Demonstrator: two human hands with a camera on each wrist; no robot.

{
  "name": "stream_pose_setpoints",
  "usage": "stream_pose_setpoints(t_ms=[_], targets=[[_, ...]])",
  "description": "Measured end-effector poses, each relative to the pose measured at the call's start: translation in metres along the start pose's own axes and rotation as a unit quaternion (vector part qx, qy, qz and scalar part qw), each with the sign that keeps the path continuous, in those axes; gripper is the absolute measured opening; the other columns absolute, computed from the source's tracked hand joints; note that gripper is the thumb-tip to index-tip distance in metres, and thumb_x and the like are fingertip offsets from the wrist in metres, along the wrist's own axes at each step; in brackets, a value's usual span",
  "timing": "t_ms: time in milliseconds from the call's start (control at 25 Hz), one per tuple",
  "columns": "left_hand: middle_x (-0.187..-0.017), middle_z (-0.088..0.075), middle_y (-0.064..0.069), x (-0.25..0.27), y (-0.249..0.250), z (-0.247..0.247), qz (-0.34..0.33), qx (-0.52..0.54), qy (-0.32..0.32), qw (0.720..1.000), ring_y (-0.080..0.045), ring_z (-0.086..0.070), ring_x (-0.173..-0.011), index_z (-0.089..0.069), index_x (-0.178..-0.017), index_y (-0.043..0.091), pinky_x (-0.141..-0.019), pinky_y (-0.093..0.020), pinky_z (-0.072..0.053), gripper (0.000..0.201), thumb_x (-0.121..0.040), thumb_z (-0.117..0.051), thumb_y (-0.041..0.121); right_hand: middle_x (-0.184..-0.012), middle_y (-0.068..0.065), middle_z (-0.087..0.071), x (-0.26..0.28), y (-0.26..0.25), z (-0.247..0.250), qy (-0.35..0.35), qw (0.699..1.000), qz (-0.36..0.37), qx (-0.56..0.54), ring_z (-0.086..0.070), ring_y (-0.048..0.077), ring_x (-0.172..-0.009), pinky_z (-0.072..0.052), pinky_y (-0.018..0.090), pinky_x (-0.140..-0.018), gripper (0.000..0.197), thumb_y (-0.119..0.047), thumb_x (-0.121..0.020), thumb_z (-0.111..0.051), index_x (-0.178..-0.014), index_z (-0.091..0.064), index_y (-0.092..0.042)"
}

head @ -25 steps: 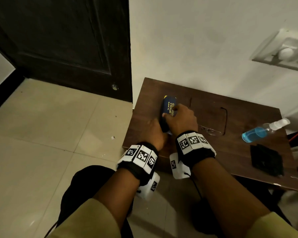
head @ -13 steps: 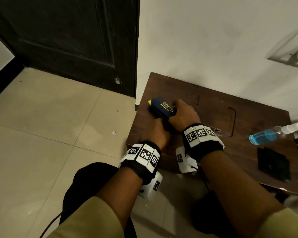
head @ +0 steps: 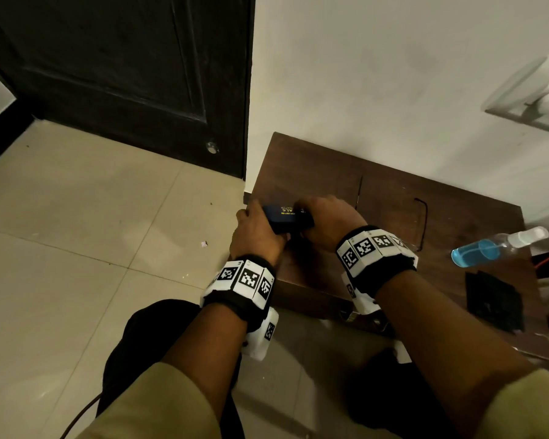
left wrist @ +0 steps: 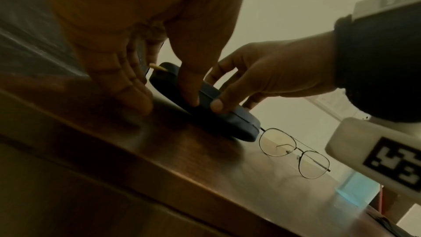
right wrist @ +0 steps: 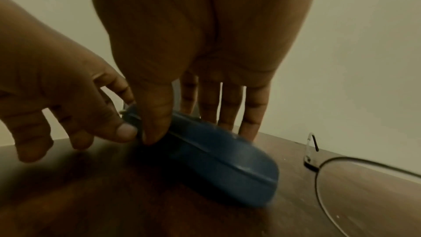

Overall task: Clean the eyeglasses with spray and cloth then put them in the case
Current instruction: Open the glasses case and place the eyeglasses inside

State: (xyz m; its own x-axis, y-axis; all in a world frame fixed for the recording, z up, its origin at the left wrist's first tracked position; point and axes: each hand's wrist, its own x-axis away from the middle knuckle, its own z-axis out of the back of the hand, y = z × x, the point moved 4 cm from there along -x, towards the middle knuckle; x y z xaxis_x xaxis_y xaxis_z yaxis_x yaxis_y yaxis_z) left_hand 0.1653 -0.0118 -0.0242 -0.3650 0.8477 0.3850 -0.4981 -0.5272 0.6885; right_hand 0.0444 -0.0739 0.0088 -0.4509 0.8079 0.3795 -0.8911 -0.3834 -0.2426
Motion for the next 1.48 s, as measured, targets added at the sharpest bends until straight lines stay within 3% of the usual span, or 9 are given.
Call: stream_pose_setpoints(t_ms=[200,320,440,560,720,880,1040,1200,1480], targets=[[-0.120,-0.062,-0.011,0.004,0.001,0.003,0.005,0.024,0.044,0.999,-0.034,-0.059,-0.108,-0.049,-0.122,0.016,-0.086,-0.037,-0.044,0.040,-0.085,-0.063,0.025,-0.105,0.009,-0.064,0.006,-0.002,0.001,0.076,0.994,-0.059,0.048,-0.063,0.033,-0.090,-0.041,0.032,-0.065,0.048,-0.051,-0.086,-0.057,-0.122,-0.045,-0.021],[-0.112,-0.065,-0.007,0.004,0.005,0.001,-0.044,-0.001,0.009,0.999,-0.030,-0.061,-0.103,-0.062,-0.111,0.019,-0.082,-0.034,-0.045,0.026,-0.089,-0.057,0.030,-0.111,0.008,-0.055,0.008,-0.006,0.007,0.114,0.990,-0.033,0.077,-0.060,0.030,-0.095,-0.044,0.034,-0.067,0.033,-0.032,-0.088,-0.059,-0.119,-0.054,-0.021],[-0.121,-0.057,-0.005,0.003,0.005,-0.008,-0.076,-0.109,-0.062,0.989,-0.030,-0.053,-0.114,-0.058,-0.115,0.024,-0.096,-0.045,-0.044,0.043,-0.079,-0.064,0.046,-0.124,0.006,-0.045,0.011,-0.006,0.001,0.043,0.992,0.011,0.120,-0.048,0.028,-0.111,-0.048,0.041,-0.082,0.047,-0.024,-0.082,-0.066,-0.127,-0.053,-0.027],[-0.138,-0.041,-0.009,0.002,0.002,-0.010,-0.096,-0.173,-0.087,0.977,-0.034,-0.041,-0.125,-0.045,-0.131,0.024,-0.104,-0.049,-0.038,0.069,-0.071,-0.074,0.042,-0.121,0.005,-0.048,0.013,0.002,-0.002,0.029,0.992,-0.008,0.126,-0.047,0.028,-0.111,-0.047,0.041,-0.082,0.046,-0.027,-0.081,-0.066,-0.125,-0.055,-0.026],[-0.132,-0.049,-0.011,-0.005,-0.003,-0.001,-0.141,-0.132,-0.023,0.981,-0.033,-0.050,-0.117,-0.048,-0.127,0.017,-0.096,-0.044,-0.046,0.057,-0.075,-0.073,0.019,-0.119,0.006,-0.050,0.015,0.013,0.001,0.039,0.993,-0.022,0.114,-0.049,0.028,-0.109,-0.046,0.041,-0.084,0.045,-0.027,-0.081,-0.066,-0.124,-0.053,-0.022],[-0.136,-0.049,-0.011,-0.012,-0.005,-0.007,-0.138,-0.129,-0.032,0.981,-0.033,-0.050,-0.122,-0.043,-0.137,0.016,-0.102,-0.046,-0.042,0.064,-0.080,-0.070,0.023,-0.124,0.004,-0.051,0.019,0.005,-0.005,0.043,0.983,0.052,0.173,-0.050,0.026,-0.111,-0.041,0.039,-0.090,0.053,-0.033,-0.082,-0.064,-0.131,-0.047,-0.022],[-0.139,-0.049,-0.010,-0.016,-0.004,-0.009,-0.146,-0.130,-0.018,0.981,-0.031,-0.049,-0.125,-0.040,-0.141,0.017,-0.105,-0.045,-0.039,0.076,-0.076,-0.075,0.034,-0.116,0.007,-0.059,0.019,0.001,-0.007,0.051,0.970,0.069,0.227,-0.058,0.027,-0.102,-0.047,0.037,-0.075,0.039,-0.026,-0.089,-0.056,-0.126,-0.050,-0.015],[-0.141,-0.049,-0.010,-0.018,-0.005,-0.008,-0.148,-0.070,-0.026,0.986,-0.030,-0.046,-0.127,-0.035,-0.144,0.019,-0.106,-0.039,-0.036,0.075,-0.080,-0.073,0.027,-0.108,0.008,-0.063,0.017,-0.003,-0.006,0.044,0.959,0.090,0.266,-0.062,0.030,-0.093,-0.039,0.034,-0.061,0.029,-0.023,-0.092,-0.048,-0.118,-0.052,-0.011],[-0.133,-0.054,-0.009,-0.016,-0.004,-0.005,-0.138,0.022,-0.034,0.990,-0.029,-0.054,-0.117,-0.034,-0.137,0.027,-0.096,-0.035,-0.042,0.075,-0.076,-0.076,0.015,-0.108,0.010,-0.064,0.015,-0.011,-0.001,-0.004,0.947,0.100,0.304,-0.064,0.028,-0.091,-0.035,0.030,-0.061,0.029,-0.022,-0.095,-0.044,-0.117,-0.054,-0.006]])
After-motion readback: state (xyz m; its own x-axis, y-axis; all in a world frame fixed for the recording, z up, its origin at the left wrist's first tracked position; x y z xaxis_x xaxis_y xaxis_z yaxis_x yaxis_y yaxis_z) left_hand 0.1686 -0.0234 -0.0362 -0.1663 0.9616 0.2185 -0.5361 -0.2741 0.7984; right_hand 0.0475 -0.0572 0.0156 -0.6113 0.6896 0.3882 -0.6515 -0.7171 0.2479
